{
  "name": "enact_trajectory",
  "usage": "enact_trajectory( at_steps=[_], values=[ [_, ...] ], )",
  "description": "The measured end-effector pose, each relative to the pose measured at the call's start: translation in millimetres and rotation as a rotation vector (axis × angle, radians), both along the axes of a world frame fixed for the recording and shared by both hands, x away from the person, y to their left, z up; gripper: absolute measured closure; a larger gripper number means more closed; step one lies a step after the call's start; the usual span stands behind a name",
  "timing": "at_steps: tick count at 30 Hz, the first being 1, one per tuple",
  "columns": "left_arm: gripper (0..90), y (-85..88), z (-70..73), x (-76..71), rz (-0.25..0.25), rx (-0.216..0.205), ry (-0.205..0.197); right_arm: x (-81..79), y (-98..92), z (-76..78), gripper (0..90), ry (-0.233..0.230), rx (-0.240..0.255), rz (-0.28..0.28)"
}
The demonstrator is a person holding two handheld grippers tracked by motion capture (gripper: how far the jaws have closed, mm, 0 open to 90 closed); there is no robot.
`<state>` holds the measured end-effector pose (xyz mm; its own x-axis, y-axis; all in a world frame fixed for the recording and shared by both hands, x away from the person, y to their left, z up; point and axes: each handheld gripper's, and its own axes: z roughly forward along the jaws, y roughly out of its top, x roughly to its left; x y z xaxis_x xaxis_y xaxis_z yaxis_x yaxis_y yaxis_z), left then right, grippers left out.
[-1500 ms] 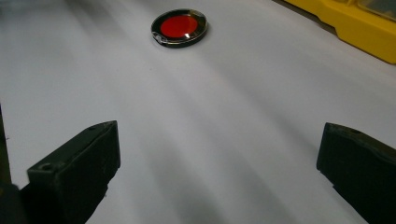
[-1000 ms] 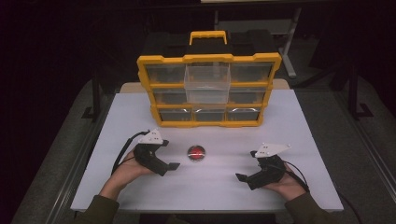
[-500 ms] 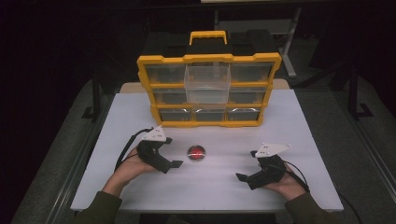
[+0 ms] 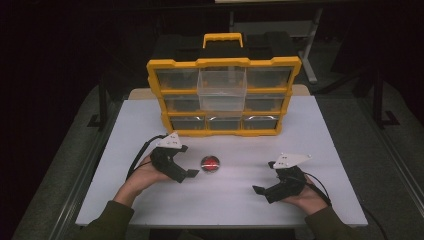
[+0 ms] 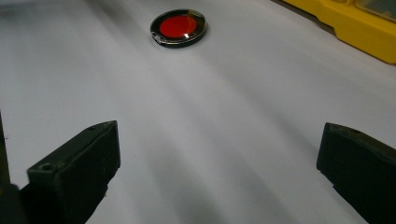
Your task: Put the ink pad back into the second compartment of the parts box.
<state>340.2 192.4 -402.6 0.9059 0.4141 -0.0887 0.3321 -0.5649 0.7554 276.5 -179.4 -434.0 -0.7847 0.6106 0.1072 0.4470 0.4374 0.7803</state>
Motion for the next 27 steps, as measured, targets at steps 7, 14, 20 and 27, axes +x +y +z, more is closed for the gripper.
enact_trajectory(
  at_steps=[7,14,20,27],
  values=[
    [0.0,-4.8,1.2,3.7,-0.007,0.000,-0.001,-0.3,0.1,0.0,0.0,0.000,0.000,0.000],
    [0.0,-10.6,3.1,6.9,-0.011,0.001,-0.007,-0.4,0.2,-0.2,0.0,0.001,0.000,-0.001],
    [0.0,-15.8,3.7,10.1,-0.019,0.003,-0.010,-0.6,0.5,-0.3,0.0,0.001,-0.002,0.001],
    [0.0,-20.8,4.6,13.1,-0.024,0.001,-0.011,-0.7,0.5,-0.3,0.0,0.000,-0.002,0.001]
  ],
)
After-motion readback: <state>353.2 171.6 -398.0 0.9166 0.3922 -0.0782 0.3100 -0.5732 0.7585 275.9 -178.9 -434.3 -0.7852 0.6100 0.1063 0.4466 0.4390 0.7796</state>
